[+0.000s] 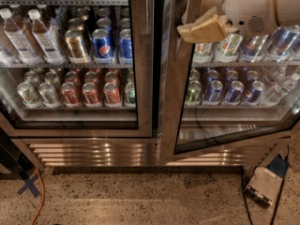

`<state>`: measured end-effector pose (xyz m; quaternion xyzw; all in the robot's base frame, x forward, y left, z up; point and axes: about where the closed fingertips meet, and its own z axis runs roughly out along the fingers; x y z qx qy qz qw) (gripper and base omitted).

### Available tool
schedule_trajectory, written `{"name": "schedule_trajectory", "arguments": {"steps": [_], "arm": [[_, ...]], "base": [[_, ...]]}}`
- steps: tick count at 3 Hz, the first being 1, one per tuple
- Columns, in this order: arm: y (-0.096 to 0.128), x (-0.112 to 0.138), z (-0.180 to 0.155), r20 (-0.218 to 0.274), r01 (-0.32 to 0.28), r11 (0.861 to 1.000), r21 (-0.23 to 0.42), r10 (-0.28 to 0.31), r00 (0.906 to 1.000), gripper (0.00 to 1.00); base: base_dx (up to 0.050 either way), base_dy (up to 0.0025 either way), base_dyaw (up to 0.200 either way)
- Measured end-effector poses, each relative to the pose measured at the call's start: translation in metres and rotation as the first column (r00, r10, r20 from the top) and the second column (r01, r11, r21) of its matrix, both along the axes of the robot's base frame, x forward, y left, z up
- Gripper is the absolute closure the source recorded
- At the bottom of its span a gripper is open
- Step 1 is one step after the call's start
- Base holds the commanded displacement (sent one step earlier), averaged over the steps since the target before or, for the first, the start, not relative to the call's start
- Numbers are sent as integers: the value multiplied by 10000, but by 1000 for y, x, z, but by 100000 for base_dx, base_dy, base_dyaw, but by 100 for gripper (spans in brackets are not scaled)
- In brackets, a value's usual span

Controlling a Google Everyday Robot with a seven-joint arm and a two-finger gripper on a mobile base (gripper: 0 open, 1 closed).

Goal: Open right fridge door

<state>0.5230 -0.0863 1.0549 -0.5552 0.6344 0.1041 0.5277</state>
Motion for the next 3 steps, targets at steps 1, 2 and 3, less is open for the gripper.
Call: {"name": "schedule_trajectory", "arguments": {"steps": [1, 2, 3], "arm": [[0, 0, 0, 2, 0, 10000, -1, 0, 10000, 89], [0, 0, 1, 11, 2, 10000, -2, -2, 10000, 100], [-3, -3, 3, 127, 194, 9998, 11, -194, 9997, 100]], "base": [[0, 0, 0], [0, 0, 0], [0, 0, 0]]}}
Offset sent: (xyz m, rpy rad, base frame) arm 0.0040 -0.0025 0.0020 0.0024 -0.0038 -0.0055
